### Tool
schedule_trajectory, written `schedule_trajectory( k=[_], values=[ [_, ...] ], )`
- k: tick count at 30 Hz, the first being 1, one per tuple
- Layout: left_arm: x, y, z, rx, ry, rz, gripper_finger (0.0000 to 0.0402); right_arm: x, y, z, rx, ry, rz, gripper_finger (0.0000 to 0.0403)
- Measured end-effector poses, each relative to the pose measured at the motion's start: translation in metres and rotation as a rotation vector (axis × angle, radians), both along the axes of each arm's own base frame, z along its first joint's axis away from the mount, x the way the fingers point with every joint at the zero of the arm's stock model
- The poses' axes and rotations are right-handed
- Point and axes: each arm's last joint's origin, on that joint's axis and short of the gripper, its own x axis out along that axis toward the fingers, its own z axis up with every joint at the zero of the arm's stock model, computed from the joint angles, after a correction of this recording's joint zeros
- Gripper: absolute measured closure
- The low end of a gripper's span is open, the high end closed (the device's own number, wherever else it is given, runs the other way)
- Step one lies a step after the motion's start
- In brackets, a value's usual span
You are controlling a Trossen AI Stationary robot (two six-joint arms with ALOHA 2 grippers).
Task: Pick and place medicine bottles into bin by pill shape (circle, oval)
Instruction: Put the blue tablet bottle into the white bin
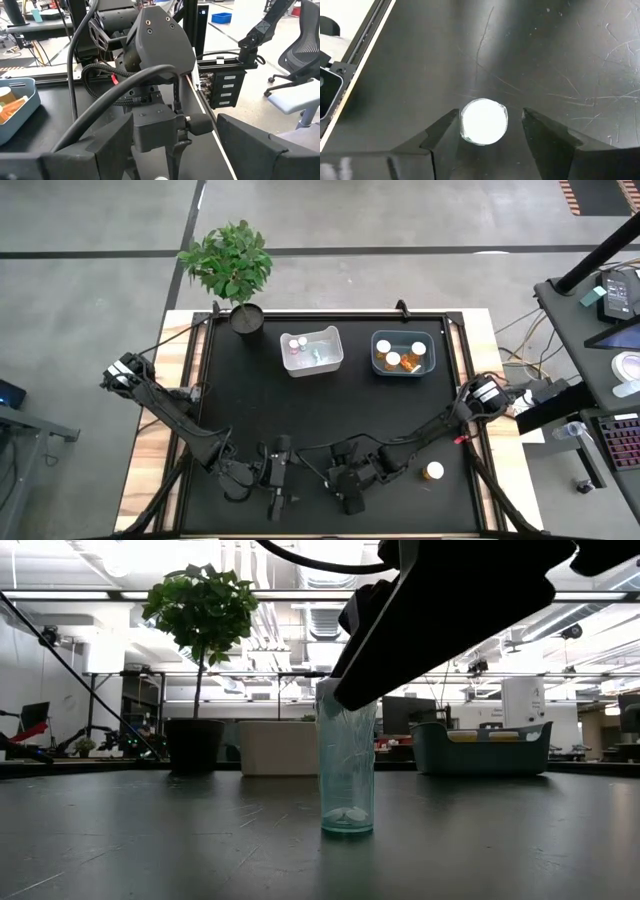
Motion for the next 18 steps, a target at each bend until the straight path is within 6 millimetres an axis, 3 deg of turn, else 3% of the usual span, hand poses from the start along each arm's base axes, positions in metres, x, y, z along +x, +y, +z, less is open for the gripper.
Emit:
schedule_trajectory(
  k=[18],
  values=[
    [-0.0004, 0.0006, 0.001, 0.046, -0.007, 0.0, 0.0132, -0.0005, -0.0005, -0.0011, -0.009, 0.002, 0.008, 0.0284]
  ],
)
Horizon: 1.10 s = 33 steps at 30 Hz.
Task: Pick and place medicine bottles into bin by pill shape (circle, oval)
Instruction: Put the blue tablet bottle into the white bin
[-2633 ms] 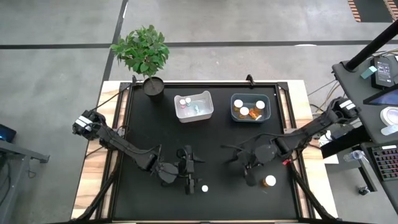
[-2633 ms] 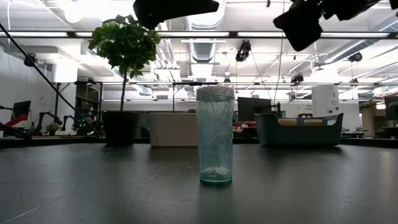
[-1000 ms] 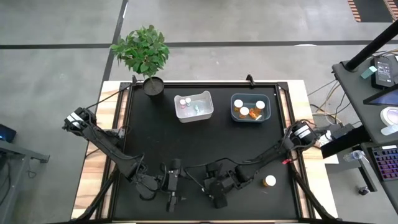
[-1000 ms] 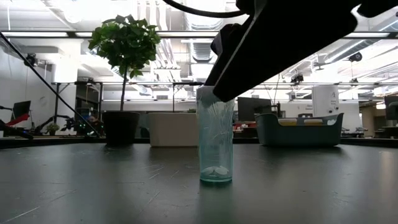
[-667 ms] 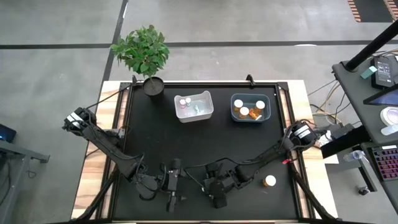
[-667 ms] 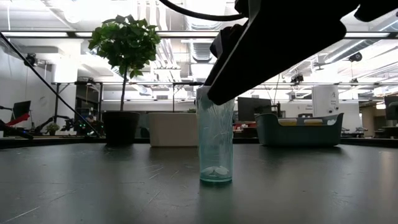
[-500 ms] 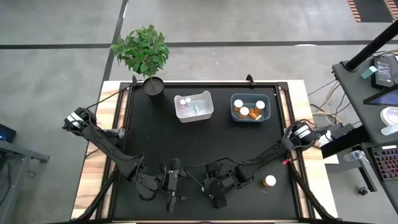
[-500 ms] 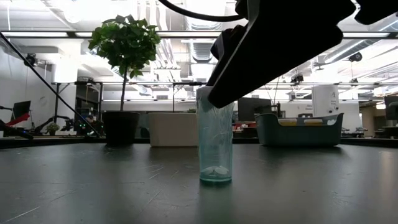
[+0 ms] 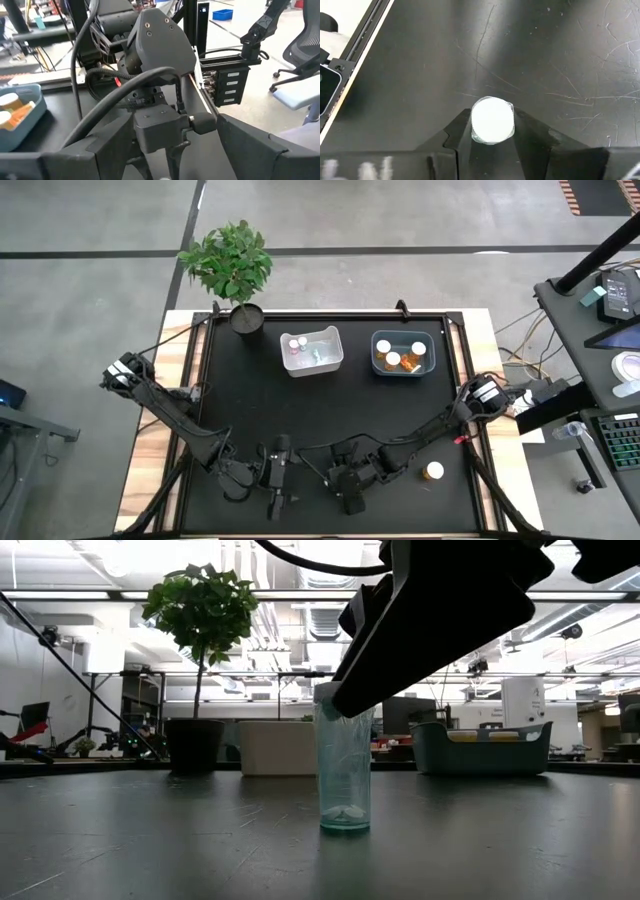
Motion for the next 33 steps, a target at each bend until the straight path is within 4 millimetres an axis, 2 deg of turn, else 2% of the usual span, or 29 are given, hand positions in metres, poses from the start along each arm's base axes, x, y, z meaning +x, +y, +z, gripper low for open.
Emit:
schedule_trajectory(
  k=[4, 7, 11, 16, 21, 25, 28, 33],
  values=[
    [-0.005, 0.004, 0.008, 0.026, -0.014, 0.009, 0.0132, -0.001, 0.0, 0.003, -0.007, 0.001, 0.007, 0.0283],
    [-0.01, 0.01, 0.015, 0.048, -0.003, 0.017, 0.0132, -0.004, -0.002, 0.014, -0.004, -0.014, 0.013, 0.0281],
    [-0.019, 0.018, 0.023, 0.072, 0.015, 0.044, 0.0132, -0.01, -0.01, 0.036, -0.004, -0.025, 0.011, 0.0283],
    [-0.028, 0.025, 0.029, 0.147, 0.043, 0.052, 0.0132, -0.018, -0.033, 0.067, -0.007, -0.029, -0.031, 0.0283],
    [-0.037, 0.033, 0.036, 0.206, 0.054, 0.044, 0.0132, -0.024, -0.065, 0.091, -0.014, -0.025, -0.098, 0.0282],
    [-0.044, 0.04, 0.04, 0.259, 0.073, 0.046, 0.0132, -0.021, -0.094, 0.106, -0.016, -0.068, -0.159, 0.0284],
    [-0.048, 0.044, 0.039, 0.301, 0.079, 0.067, 0.0132, -0.015, -0.124, 0.112, -0.029, -0.091, -0.232, 0.0283],
    [-0.054, 0.055, 0.018, 0.348, 0.07, 0.082, 0.0132, -0.006, -0.185, 0.115, -0.055, -0.122, -0.38, 0.0282]
  ],
)
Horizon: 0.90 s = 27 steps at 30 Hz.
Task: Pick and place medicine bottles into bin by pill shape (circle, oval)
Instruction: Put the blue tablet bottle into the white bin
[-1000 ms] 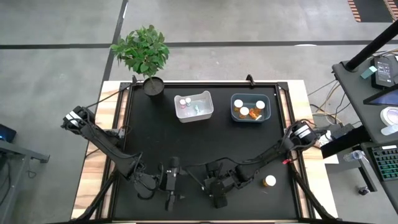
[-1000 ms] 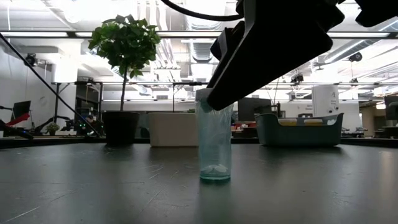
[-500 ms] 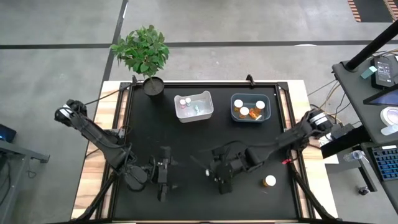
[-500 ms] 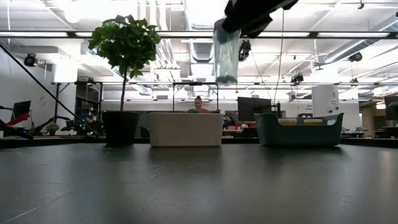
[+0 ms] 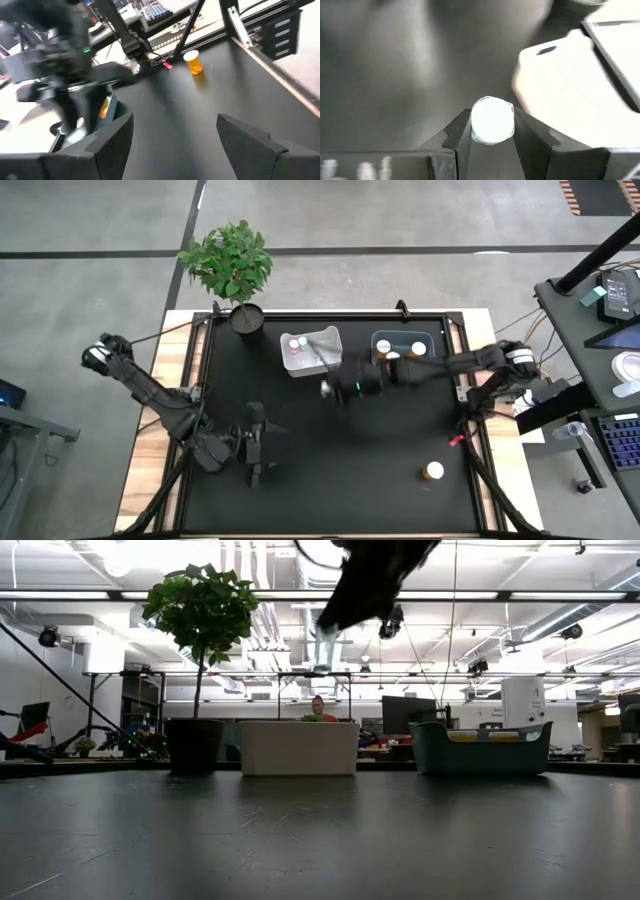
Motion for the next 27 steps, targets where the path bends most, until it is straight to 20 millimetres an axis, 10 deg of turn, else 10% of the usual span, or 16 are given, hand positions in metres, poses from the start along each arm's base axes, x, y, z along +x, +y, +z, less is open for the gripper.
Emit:
schedule_trajectory(
  k=[13, 27],
  values=[
    [-0.034, 0.061, -0.033, -0.002, -0.12, 0.144, 0.0132, 0.03, -0.153, -0.028, -0.002, -0.153, -0.309, 0.0284],
    [-0.058, 0.082, -0.019, -0.068, -0.242, 0.178, 0.0132, 0.055, -0.188, -0.084, -0.005, -0.003, -0.439, 0.0284]
  ],
)
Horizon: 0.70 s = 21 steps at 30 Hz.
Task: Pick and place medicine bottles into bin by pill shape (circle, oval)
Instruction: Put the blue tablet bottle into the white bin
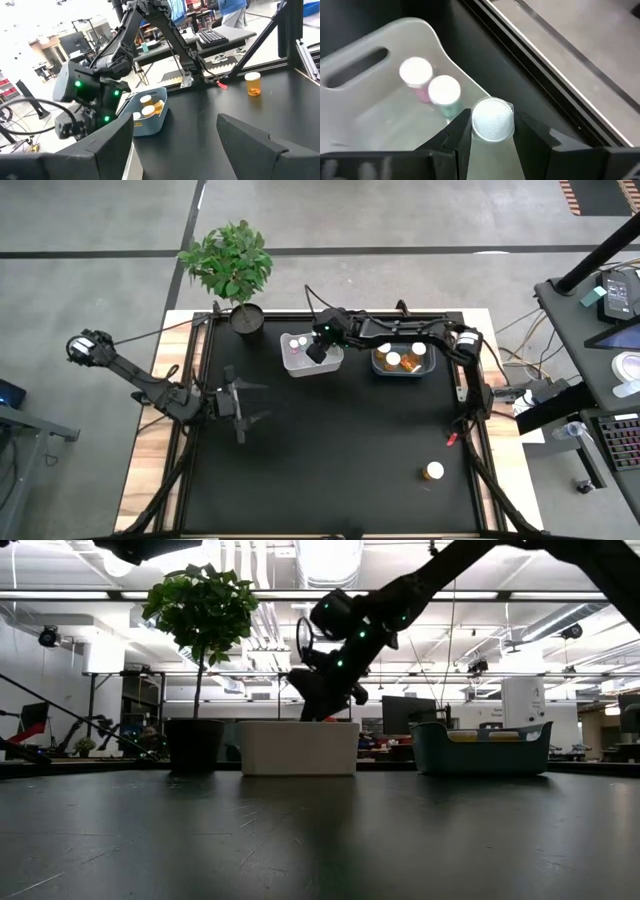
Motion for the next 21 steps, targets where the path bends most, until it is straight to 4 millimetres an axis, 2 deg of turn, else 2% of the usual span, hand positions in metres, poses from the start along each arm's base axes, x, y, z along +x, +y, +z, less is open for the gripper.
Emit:
schedule_trajectory(
  k=[10, 21],
  values=[
    [0.002, -0.001, -0.003, 0.042, 0.027, -0.002, 0.0132, 0.009, -0.004, -0.022, 0.03, 0.036, -0.017, 0.0284],
    [0.001, -0.001, -0.003, 0.059, 0.028, -0.003, 0.0132, 0.01, -0.004, -0.023, 0.039, 0.029, -0.027, 0.0278]
  ],
)
